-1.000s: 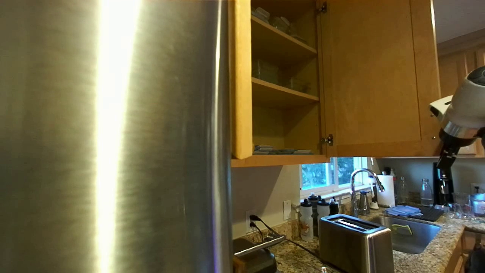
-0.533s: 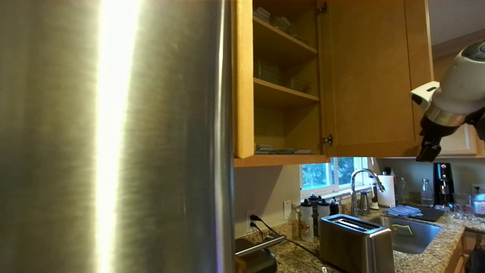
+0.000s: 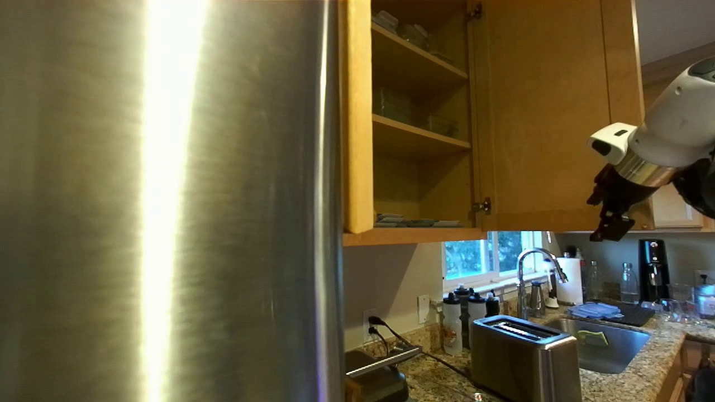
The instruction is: Close both doors to the cupboard
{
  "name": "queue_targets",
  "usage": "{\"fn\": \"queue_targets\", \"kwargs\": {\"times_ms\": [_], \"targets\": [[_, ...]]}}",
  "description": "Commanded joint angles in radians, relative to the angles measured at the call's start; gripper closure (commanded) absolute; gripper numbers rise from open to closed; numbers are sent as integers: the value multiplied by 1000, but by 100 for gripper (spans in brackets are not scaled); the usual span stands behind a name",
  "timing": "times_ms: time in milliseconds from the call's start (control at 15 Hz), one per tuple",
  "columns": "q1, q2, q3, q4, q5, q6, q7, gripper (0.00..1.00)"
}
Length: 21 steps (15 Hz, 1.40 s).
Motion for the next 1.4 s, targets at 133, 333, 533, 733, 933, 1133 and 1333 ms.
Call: {"fn": "queue_targets", "kwargs": {"times_ms": [133,333,533,733,933,1133,1333], "targets": [[-83,17,-17,2,25,-216,41,0],[-117,38,-53,3,21,-325,82,0],[-159,66,-114,6,-5,-371,171,0],[-197,112,-172,27,-32,-354,288,0],[-215,155,-224,65,-94,-296,404,0],[-216,197,-267,110,-176,-228,488,0],[-213,259,-308,173,-247,-163,547,0]]}}
